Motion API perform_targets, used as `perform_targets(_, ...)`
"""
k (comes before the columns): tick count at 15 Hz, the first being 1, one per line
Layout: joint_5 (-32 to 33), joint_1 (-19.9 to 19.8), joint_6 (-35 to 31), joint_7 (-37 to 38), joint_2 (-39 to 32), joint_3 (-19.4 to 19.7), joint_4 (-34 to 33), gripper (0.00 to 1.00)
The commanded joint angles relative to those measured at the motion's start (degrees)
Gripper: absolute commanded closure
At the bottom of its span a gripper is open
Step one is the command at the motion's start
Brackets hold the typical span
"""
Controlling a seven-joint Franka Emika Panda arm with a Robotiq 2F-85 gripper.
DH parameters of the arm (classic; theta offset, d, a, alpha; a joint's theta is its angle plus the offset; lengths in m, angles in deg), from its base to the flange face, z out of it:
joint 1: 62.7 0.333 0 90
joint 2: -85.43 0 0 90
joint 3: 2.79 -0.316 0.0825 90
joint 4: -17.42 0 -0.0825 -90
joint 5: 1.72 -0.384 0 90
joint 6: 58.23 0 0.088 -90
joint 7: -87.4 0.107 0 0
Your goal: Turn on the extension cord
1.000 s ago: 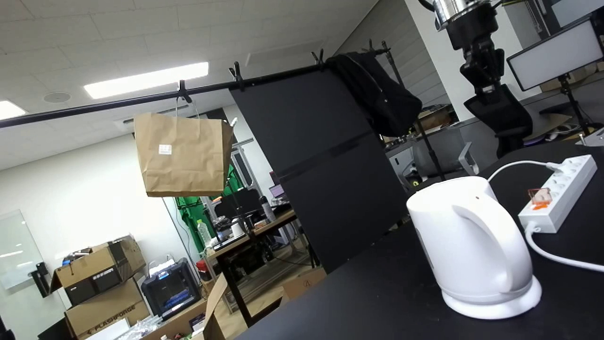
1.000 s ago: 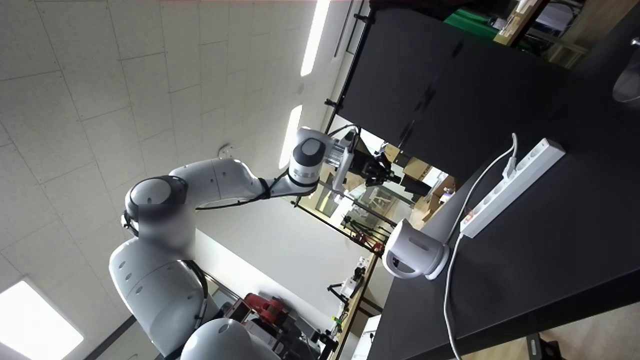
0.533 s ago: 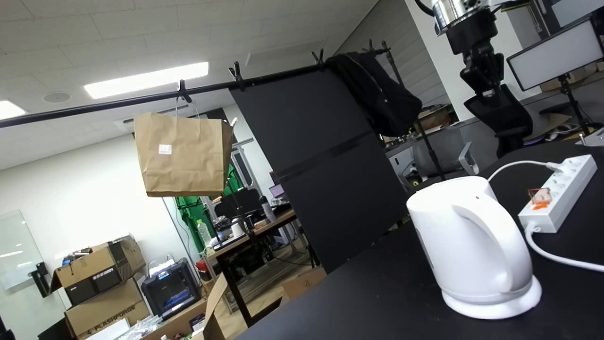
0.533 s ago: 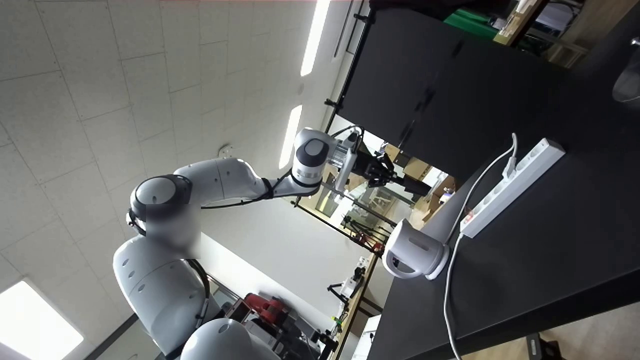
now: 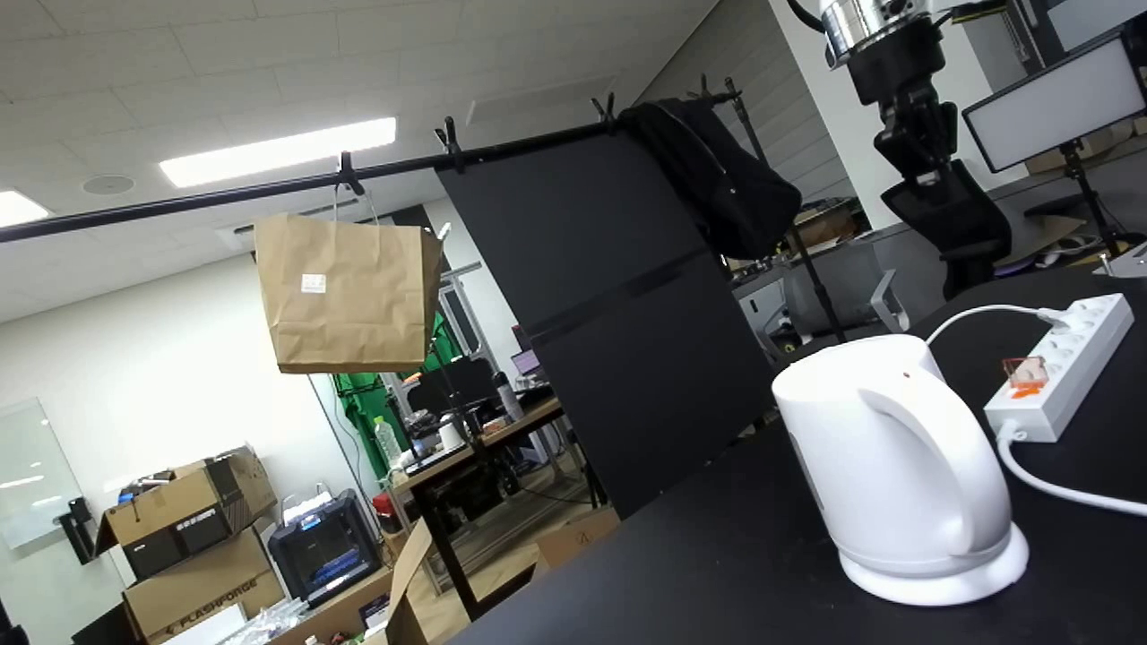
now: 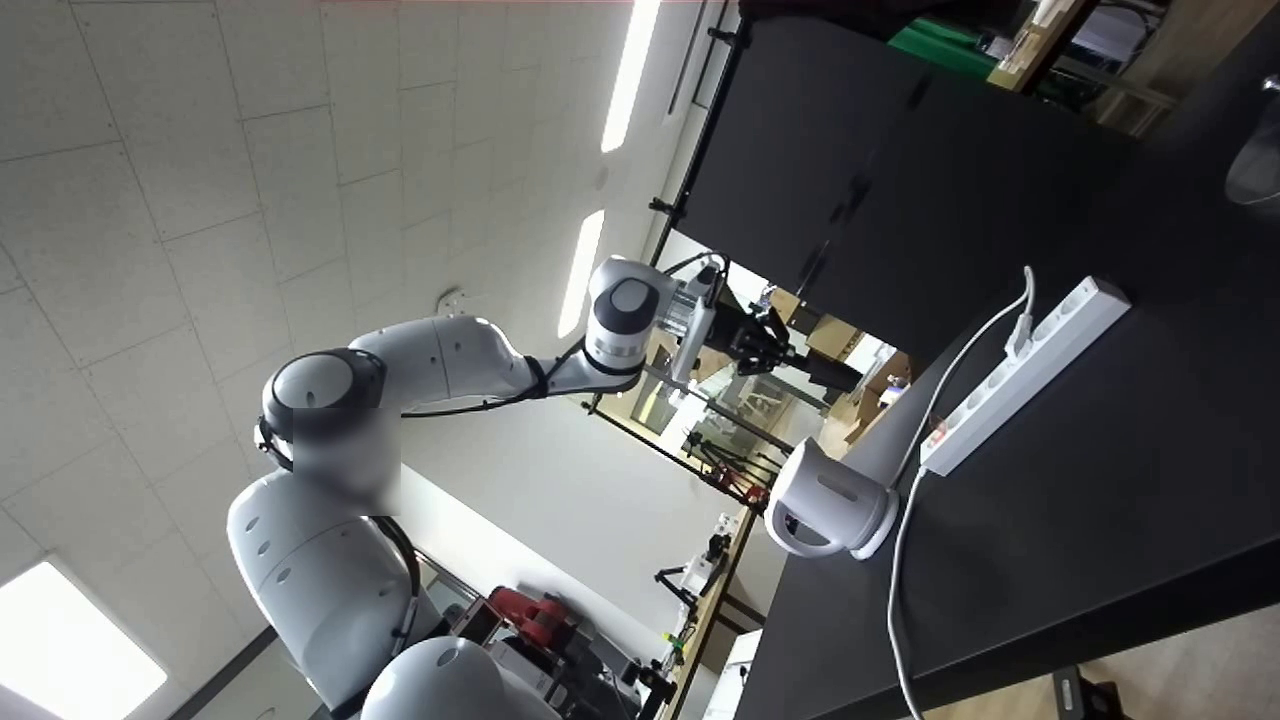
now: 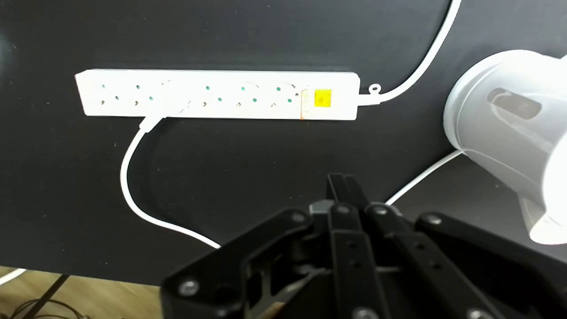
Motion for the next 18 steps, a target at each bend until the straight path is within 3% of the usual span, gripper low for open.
perform_targets(1, 0.8, -0.19, -1.15, 0.48, -1.29, -0.79, 0.17, 1.0)
perform_targets(4, 1.05, -0.15, 0.07, 0.92, -4.82, -1.06, -2.32, 1.0)
perform_targets(12, 0.79, -0.57, 13.79, 0.59, -17.73, -1.38, -15.82, 1.0)
perform_targets(18, 0.82, -1.16, 19.1, -0.12, -25.68, -1.48, -24.88, 1.0)
